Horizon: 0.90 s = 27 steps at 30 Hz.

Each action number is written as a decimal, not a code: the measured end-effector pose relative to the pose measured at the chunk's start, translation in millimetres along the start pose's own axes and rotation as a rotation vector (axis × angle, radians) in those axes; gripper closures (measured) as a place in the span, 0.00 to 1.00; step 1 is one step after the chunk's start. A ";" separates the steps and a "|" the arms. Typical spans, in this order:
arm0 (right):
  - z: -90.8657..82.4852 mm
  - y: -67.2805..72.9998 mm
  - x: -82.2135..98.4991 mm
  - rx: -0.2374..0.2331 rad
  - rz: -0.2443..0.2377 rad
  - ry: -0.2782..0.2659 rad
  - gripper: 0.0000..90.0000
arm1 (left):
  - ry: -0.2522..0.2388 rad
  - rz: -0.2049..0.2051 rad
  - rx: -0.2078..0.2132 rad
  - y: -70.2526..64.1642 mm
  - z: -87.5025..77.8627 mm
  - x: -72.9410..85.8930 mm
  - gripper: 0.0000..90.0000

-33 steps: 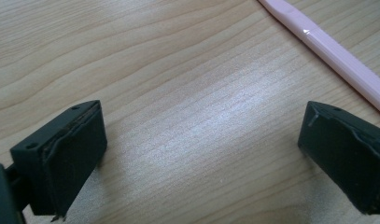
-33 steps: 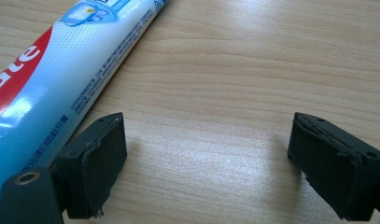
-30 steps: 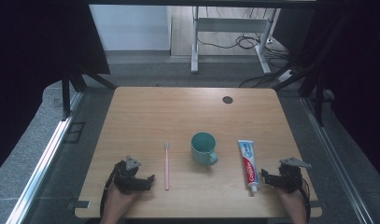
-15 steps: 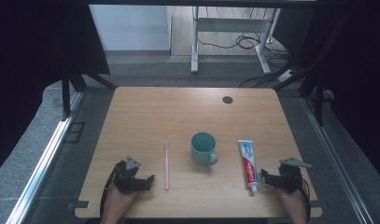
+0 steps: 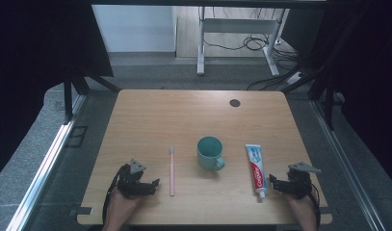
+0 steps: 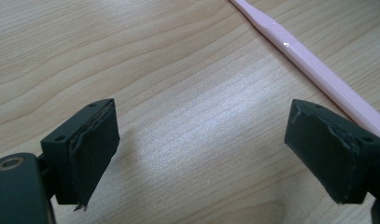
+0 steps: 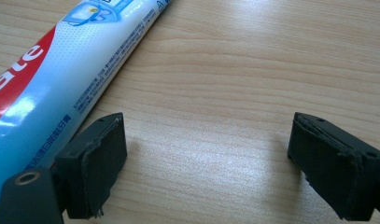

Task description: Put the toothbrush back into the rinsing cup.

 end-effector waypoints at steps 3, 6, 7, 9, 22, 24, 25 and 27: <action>0.0 0.0 0.0 -0.001 -0.002 0.000 0.13 | 0.000 -0.002 0.009 -0.7 -3.5 -3.2 0.12; 0.1 0.0 0.0 -0.001 -0.003 0.000 0.13 | 0.001 0.004 0.011 -1.6 -5.7 -5.6 0.14; 0.1 0.0 0.0 -0.002 -0.003 0.000 0.13 | 0.004 0.004 0.012 -1.9 -6.2 -6.1 0.14; 0.1 0.0 0.0 -0.002 -0.003 0.000 0.13 | 0.009 0.006 0.008 -2.7 -6.8 -6.8 0.14; 0.3 0.1 -0.2 -0.004 -0.006 0.000 0.13 | 0.069 0.003 0.004 -3.1 -7.2 -16.4 0.17; 0.3 0.1 -0.2 -0.005 -0.006 -0.001 0.13 | 0.087 -0.002 0.007 -4.5 -6.4 -19.7 0.17; 0.3 0.0 -0.2 -0.005 -0.008 -0.001 0.13 | 0.107 0.013 0.008 -5.0 -5.2 -23.2 0.17; 0.3 0.1 -0.3 -0.006 -0.008 -0.001 0.13 | 0.130 0.018 0.004 -6.7 -3.6 -26.9 0.17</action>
Point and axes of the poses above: each handheld gripper's, and its own axes: z roughly forward along the jaws, x roughly out of its underside, y roughly to its left, the point moved 2 cm from there along z, roughly forward along the jaws, and after that the axes turned 11 degrees about -z, right-handed, at the moved point
